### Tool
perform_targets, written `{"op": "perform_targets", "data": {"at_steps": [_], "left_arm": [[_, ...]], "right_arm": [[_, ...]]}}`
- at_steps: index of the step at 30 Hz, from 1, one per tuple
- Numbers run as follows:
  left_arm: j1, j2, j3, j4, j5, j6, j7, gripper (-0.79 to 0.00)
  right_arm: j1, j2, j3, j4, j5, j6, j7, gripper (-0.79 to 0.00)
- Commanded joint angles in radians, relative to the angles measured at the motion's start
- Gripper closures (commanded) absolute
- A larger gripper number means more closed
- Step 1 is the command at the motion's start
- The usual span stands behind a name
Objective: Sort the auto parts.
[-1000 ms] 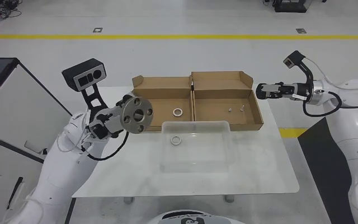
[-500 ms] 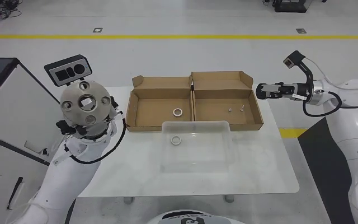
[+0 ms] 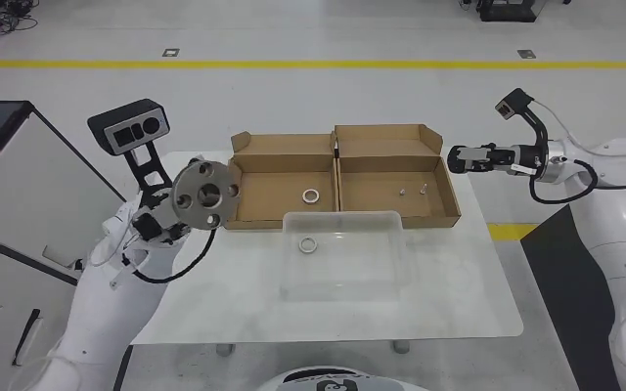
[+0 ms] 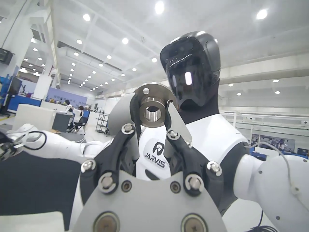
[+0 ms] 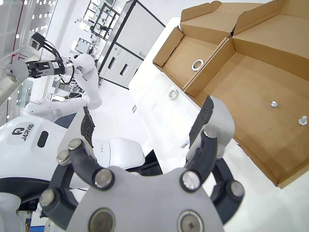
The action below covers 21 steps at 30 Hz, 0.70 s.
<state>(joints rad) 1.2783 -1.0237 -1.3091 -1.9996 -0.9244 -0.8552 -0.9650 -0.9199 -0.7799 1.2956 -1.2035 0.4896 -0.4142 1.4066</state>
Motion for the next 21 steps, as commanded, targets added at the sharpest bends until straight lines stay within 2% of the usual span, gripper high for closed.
{"op": "perform_targets", "data": {"at_steps": [1,13,21], "left_arm": [[0.007,-0.001,-0.001,-0.003,0.030,-0.004,0.004,0.000],[0.054,-0.016,0.006,-0.048,-0.161,-0.020,0.020,0.000],[0.063,-0.021,-0.006,-0.048,-0.171,-0.011,0.011,0.000]], "right_arm": [[0.000,0.000,0.000,0.000,0.000,0.000,0.000,-0.785],[0.000,0.000,0.000,0.000,0.000,0.000,0.000,-0.785],[0.000,0.000,0.000,0.000,0.000,0.000,0.000,-0.785]]}}
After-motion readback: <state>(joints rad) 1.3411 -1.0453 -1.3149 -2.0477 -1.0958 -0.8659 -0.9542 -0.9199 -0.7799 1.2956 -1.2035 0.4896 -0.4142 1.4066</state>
